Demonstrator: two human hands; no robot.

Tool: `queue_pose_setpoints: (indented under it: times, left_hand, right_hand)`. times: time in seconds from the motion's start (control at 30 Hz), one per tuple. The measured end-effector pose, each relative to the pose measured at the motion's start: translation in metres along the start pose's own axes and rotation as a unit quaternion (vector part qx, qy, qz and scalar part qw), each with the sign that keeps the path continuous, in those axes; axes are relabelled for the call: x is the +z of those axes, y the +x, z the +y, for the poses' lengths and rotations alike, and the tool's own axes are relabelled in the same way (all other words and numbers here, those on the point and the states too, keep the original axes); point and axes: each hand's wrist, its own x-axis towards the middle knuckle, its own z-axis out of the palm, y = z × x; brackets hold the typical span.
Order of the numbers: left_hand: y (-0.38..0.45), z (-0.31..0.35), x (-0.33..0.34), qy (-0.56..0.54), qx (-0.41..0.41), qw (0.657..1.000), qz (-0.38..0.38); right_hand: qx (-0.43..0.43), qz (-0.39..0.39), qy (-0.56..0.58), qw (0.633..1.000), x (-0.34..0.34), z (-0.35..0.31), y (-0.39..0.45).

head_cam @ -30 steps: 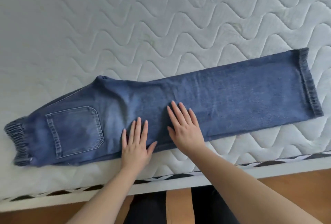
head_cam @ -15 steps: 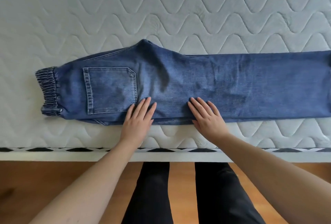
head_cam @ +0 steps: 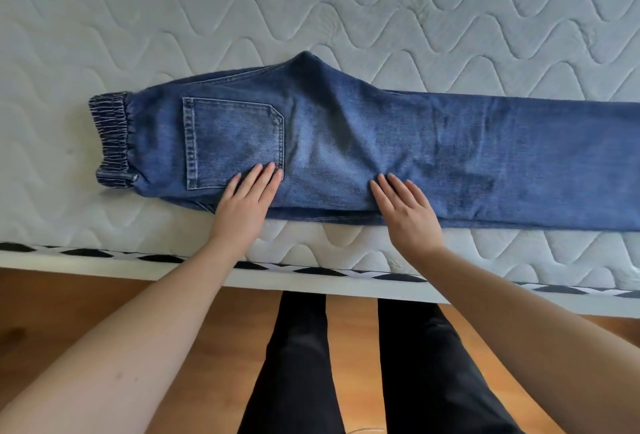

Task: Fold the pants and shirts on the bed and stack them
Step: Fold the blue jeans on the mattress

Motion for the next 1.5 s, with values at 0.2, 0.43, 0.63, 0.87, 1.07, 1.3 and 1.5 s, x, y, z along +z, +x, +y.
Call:
queue_pose_setpoints:
  times: [0.2, 0.43, 0.63, 0.87, 1.07, 1.3, 1.5]
  left_hand:
    - [-0.02, 0.004, 0.002, 0.01, -0.002, 0.999, -0.032]
    - [0.017, 0.024, -0.026, -0.082, -0.037, 0.994, 0.064]
    - [0.125, 0.011, -0.069, -0.146, 0.007, 0.974, 0.175]
    - [0.218, -0.022, -0.106, -0.08, 0.125, 0.984, 0.095]
    - [0.257, -0.037, -0.118, 0.033, 0.178, 0.983, 0.007]
    - [0.279, -0.024, -0.11, 0.042, 0.077, 0.995, -0.05]
    - [0.273, -0.026, -0.092, -0.02, 0.044, 0.999, 0.016]
  right_hand:
    - [0.001, -0.053, 0.0, 0.999, 0.008, -0.001, -0.012]
    - [0.073, 0.054, 0.137, 0.986, -0.009, -0.004, 0.02]
    - [0.125, 0.119, 0.225, 0.959, -0.051, 0.02, 0.097]
    - [0.099, 0.056, 0.217, 0.97, -0.071, 0.023, 0.161]
    - [0.182, 0.016, 0.133, 0.974, -0.057, 0.041, 0.161]
    - [0.235, 0.005, 0.195, 0.952, -0.058, 0.077, 0.159]
    - [0.258, -0.017, 0.152, 0.954, -0.054, 0.089, 0.166]
